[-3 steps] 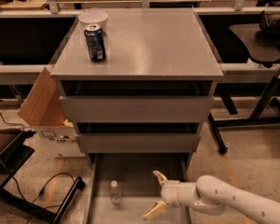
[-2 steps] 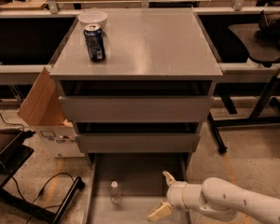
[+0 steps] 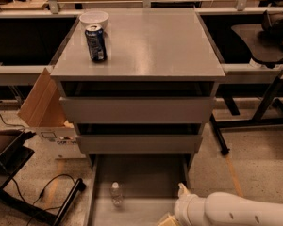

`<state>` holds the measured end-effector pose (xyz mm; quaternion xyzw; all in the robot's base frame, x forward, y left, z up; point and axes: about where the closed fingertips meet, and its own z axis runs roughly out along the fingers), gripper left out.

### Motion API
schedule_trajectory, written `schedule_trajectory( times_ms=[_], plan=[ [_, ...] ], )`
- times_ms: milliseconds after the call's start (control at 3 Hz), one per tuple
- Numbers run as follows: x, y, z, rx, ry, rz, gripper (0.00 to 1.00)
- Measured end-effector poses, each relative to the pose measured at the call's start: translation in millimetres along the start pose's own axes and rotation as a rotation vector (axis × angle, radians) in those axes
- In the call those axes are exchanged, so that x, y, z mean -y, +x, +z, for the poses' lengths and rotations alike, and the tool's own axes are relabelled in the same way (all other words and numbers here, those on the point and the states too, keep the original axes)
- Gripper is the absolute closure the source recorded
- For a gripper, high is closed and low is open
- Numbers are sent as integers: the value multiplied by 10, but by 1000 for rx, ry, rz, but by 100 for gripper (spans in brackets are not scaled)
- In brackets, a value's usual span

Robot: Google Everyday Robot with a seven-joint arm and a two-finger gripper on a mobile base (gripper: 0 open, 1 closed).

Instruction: Place water bottle into bottom drawer

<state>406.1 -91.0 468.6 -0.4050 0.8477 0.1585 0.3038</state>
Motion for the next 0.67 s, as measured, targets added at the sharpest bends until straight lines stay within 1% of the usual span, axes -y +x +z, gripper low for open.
schedule_trajectory(
  times_ms=[333, 667],
  plan=[
    [-193, 164, -316, -127, 42, 45, 0],
    [-35, 701, -1013, -283, 210, 258, 0]
  ],
)
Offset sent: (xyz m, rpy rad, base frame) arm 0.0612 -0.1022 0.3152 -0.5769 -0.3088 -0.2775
